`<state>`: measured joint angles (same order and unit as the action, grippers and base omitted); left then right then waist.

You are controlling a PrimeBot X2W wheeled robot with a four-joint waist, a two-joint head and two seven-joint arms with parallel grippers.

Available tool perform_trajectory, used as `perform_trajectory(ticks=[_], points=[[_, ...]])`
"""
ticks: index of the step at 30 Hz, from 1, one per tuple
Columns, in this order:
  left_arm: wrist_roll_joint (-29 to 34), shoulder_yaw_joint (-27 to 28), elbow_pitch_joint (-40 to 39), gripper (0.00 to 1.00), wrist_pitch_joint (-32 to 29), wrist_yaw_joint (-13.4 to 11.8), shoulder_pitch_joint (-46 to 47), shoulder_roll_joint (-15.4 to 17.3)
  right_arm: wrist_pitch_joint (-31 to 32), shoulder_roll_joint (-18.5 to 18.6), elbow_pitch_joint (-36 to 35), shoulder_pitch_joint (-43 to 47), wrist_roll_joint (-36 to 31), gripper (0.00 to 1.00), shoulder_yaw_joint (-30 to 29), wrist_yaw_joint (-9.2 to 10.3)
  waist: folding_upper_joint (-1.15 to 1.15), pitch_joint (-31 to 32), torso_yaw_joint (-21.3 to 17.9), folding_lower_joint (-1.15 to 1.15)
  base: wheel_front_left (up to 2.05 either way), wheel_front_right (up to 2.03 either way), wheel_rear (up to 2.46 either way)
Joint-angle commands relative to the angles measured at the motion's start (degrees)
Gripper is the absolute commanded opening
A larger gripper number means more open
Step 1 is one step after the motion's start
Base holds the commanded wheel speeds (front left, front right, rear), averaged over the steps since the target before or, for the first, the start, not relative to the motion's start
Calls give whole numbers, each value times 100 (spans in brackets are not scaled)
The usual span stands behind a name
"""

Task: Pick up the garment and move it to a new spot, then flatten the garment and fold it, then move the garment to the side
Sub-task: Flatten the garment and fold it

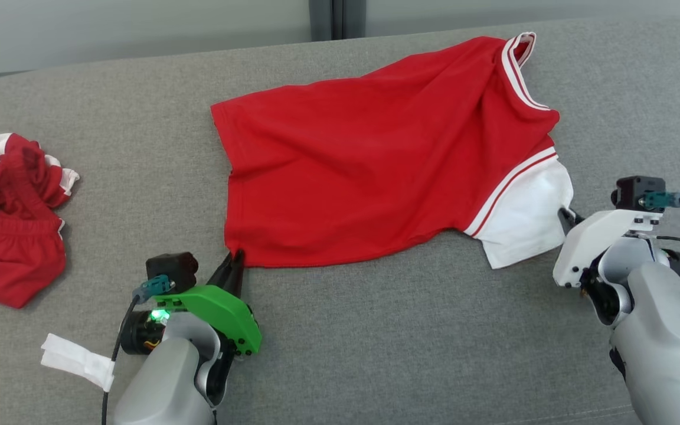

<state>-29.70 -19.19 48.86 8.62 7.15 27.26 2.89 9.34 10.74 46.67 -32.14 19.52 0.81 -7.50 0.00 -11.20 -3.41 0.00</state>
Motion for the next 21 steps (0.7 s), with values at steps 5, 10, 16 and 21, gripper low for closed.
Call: perform_trajectory(ticks=[5, 10, 16, 21], points=[[-526, -30, -884, 0, 180, 32, -208, 45, -246, 277, -1010, 353, 378, 0, -94, 2, 0, 347, 64, 0, 0, 0, 0], [-690, -135, -2081, 0, 18, 30, -347, 379, -74, 436, -2339, 758, 506, 0, -306, 2, 0, 544, 40, 0, 0, 0, 0], [-1112, 13, -3619, 0, -551, 24, -300, 591, 379, 376, -3972, 1024, 327, 0, -590, 2, 0, 574, -15, 0, 0, 0, 0], [-1535, 178, -4717, 0, -1294, -122, 32, 728, 780, 300, -5234, 759, 139, 0, -704, 2, 0, 391, -105, 0, 0, 0, 0]])
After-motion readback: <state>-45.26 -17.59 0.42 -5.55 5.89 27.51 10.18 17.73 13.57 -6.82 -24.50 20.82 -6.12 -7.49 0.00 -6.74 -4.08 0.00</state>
